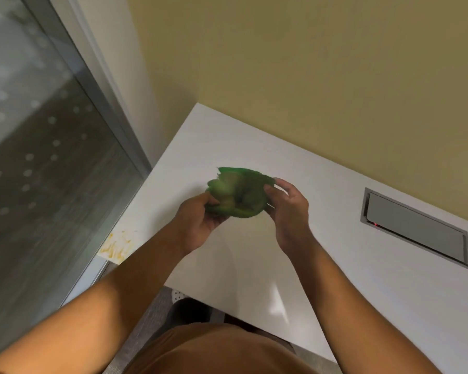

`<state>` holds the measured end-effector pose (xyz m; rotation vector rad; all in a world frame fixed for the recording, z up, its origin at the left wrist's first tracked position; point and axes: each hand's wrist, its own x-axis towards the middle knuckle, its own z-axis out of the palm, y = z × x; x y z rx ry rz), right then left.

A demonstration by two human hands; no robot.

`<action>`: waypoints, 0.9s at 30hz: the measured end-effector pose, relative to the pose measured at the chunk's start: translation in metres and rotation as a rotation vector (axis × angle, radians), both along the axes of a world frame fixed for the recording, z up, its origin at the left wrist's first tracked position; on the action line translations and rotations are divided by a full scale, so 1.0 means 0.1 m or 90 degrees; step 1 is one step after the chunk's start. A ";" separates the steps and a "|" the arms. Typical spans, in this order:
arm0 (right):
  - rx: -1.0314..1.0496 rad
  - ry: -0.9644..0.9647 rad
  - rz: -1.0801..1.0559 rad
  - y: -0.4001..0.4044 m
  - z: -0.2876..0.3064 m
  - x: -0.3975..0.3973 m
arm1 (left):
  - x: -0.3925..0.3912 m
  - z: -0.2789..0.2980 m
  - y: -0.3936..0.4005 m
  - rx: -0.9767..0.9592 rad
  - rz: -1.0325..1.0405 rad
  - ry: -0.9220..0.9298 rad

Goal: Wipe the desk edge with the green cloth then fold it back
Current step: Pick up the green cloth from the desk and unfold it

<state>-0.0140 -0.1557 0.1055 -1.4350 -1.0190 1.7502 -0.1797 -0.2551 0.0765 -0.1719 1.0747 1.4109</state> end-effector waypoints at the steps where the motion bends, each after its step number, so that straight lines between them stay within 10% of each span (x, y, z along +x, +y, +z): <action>1: -0.016 0.031 -0.015 0.00 0.02 -0.02 | -0.05 0.01 -0.05 0.004 0.020 -0.012; 8: -0.105 0.159 -0.152 0.13 0.11 0.15 | -0.06 0.05 -0.19 0.044 0.079 0.033; 10: -0.181 0.123 0.070 -0.11 0.09 -0.06 | 0.12 -0.07 -0.87 0.032 0.285 0.081; 27: -0.257 0.030 0.210 -0.08 0.09 0.09 | 1.18 -0.06 -1.49 0.017 0.383 -0.070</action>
